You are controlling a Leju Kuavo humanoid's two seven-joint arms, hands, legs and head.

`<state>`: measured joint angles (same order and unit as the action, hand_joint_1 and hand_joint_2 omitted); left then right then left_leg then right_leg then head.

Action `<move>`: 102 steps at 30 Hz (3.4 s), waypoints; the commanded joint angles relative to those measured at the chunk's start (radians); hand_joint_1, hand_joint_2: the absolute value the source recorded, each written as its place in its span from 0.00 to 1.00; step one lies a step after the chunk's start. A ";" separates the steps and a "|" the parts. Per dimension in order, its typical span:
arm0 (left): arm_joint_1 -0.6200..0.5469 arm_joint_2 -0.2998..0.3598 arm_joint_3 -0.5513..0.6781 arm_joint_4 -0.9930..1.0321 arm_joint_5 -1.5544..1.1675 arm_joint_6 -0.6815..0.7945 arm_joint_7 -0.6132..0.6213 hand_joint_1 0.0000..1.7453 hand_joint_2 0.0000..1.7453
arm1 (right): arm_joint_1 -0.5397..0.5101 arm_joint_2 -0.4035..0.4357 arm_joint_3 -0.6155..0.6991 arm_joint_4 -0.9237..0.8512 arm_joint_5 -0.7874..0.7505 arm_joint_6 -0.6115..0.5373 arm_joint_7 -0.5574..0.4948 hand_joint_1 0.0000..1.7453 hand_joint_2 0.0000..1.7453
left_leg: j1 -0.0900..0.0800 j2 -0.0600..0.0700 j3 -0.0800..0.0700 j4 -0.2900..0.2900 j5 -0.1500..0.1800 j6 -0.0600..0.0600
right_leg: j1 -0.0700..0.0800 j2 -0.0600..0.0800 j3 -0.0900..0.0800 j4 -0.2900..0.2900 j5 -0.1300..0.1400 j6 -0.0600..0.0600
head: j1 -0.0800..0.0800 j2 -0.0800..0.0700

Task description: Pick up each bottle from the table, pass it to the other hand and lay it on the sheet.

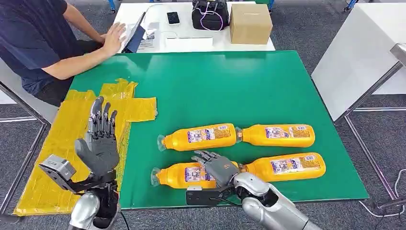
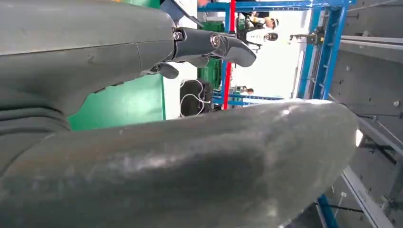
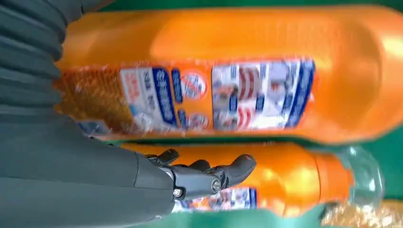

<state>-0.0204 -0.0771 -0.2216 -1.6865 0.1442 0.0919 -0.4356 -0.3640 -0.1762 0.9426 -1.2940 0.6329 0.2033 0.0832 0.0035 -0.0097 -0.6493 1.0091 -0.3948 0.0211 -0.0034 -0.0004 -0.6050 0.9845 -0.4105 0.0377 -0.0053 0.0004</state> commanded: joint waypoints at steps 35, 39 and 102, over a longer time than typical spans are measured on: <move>0.055 -0.035 0.101 -0.015 0.156 0.167 0.066 0.00 1.00 | 0.301 0.070 -0.329 -0.213 -0.323 -0.350 -0.064 1.00 1.00 | 0.001 -0.002 0.014 -0.001 -0.002 -0.001 | 0.002 -0.003 0.015 -0.003 -0.003 -0.001 | 0.000 0.000; 0.063 -0.017 0.077 -0.010 0.268 0.135 0.125 0.00 1.00 | 0.379 0.075 -0.390 -0.408 -0.374 -0.430 -0.185 1.00 1.00 | 0.002 -0.002 0.014 0.002 -0.007 -0.003 | 0.002 -0.003 0.015 0.001 -0.007 -0.002 | 0.000 0.000; 0.023 0.111 -0.162 0.066 0.155 -0.337 0.100 0.00 1.00 | 0.108 -0.048 -0.018 -0.299 -0.348 -0.044 -0.139 1.00 1.00 | 0.000 0.003 0.010 0.000 -0.005 -0.001 | 0.000 0.002 0.009 -0.001 -0.003 -0.001 | 0.000 0.000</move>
<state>0.0219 0.0282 -0.3826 -1.6842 0.3048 -0.2227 -0.3372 -0.1676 -0.1980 0.8209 -1.6236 0.2785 0.1339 -0.0603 0.0033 -0.0098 -0.6466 1.0091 -0.3965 0.0209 -0.0034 -0.0007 -0.6025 0.9842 -0.4114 0.0375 -0.0053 0.0004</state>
